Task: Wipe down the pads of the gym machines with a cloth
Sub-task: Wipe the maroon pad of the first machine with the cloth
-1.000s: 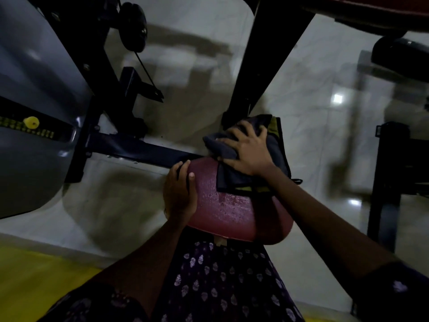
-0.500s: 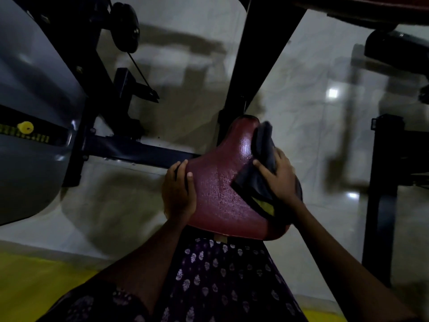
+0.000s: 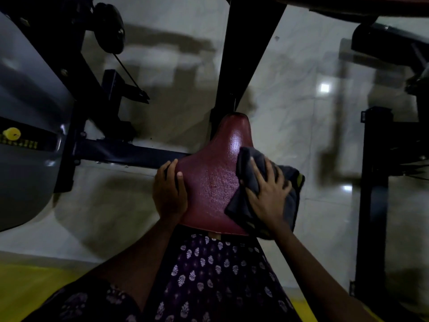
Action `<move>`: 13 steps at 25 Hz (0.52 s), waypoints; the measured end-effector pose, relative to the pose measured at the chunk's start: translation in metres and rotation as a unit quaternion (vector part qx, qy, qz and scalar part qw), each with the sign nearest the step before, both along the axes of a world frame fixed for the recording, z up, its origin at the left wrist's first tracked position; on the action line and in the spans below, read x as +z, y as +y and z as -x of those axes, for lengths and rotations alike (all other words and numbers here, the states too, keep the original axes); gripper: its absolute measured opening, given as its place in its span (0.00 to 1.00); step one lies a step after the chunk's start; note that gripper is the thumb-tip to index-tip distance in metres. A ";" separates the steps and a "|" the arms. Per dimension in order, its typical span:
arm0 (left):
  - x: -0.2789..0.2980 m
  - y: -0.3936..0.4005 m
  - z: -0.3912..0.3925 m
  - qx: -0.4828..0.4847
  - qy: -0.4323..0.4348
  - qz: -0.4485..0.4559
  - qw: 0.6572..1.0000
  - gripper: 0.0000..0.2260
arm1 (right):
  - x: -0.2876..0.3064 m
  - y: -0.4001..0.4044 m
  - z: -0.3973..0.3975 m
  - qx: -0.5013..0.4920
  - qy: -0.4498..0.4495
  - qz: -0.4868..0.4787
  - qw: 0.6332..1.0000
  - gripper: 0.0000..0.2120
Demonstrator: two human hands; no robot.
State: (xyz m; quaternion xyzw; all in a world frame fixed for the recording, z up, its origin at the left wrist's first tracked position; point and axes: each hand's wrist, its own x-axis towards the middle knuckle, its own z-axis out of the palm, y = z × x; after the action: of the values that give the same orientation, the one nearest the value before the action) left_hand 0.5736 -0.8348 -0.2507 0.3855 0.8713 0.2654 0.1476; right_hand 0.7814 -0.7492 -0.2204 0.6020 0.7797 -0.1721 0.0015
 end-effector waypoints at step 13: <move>0.000 0.000 0.002 -0.006 -0.014 0.015 1.000 0.23 | -0.002 -0.059 -0.058 0.322 -0.028 -0.127 0.938 0.30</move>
State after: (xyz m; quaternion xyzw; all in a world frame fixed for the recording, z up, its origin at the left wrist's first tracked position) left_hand 0.5713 -0.8344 -0.2506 0.3851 0.8706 0.2566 0.1671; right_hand 0.8393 -0.8082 -0.2221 0.3188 0.9468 -0.0449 0.0021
